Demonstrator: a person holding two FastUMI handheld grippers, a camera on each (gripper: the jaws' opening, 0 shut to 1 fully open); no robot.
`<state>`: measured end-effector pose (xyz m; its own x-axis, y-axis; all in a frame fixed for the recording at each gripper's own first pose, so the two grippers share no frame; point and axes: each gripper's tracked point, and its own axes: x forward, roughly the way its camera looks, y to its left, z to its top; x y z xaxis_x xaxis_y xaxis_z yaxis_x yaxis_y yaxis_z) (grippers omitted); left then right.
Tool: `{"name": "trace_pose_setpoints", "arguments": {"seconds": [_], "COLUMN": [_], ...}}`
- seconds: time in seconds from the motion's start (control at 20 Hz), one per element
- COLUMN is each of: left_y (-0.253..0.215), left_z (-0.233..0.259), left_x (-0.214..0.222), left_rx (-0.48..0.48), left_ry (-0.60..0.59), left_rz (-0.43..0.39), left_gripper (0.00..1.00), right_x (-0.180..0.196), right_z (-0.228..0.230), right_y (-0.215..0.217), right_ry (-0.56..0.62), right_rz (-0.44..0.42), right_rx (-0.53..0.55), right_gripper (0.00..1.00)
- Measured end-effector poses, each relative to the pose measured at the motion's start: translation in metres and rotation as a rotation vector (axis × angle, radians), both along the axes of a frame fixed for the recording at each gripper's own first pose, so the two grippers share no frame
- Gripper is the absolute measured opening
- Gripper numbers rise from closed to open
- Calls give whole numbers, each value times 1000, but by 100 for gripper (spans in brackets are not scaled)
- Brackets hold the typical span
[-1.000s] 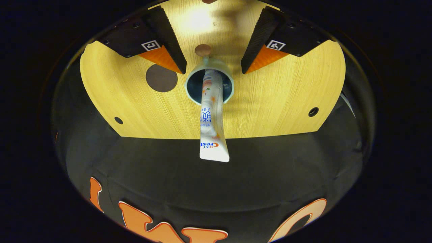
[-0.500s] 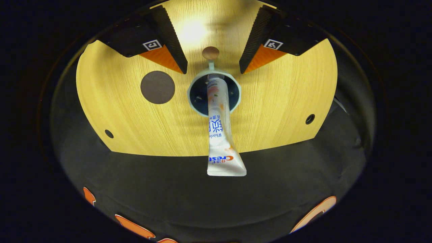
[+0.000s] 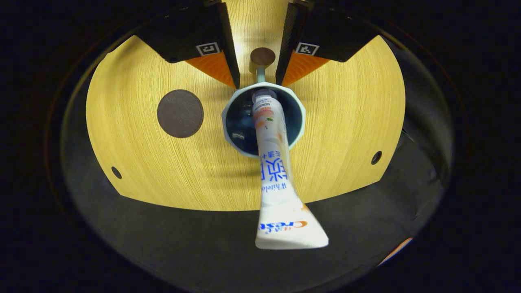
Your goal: Put the toothbrush and toothpaste on the desktop into the cup, then pick up the cup and place it on the coaster on the desktop.
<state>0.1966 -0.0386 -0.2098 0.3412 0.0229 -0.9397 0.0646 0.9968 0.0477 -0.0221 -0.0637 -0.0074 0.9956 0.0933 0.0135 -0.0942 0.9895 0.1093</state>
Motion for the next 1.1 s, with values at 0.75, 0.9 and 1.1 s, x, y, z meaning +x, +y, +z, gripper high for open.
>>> {"name": "trace_pose_setpoints", "arguments": {"seconds": [0.75,0.9,1.1], "left_y": [-10,-13,-18], "left_z": [-17,-9,24], "left_x": [6,11,3], "left_rx": [-99,-110,-119], "left_ry": [-89,-99,-141], "left_rz": [118,125,96], "left_gripper": [23,23,23], "right_x": [-18,-18,-21], "right_z": [-6,-6,-8], "right_y": [-5,-8,-10], "right_ry": [-11,-11,-1], "right_rz": [5,-6,-12], "right_rx": [25,29,35], "right_gripper": [96,96,96]}}
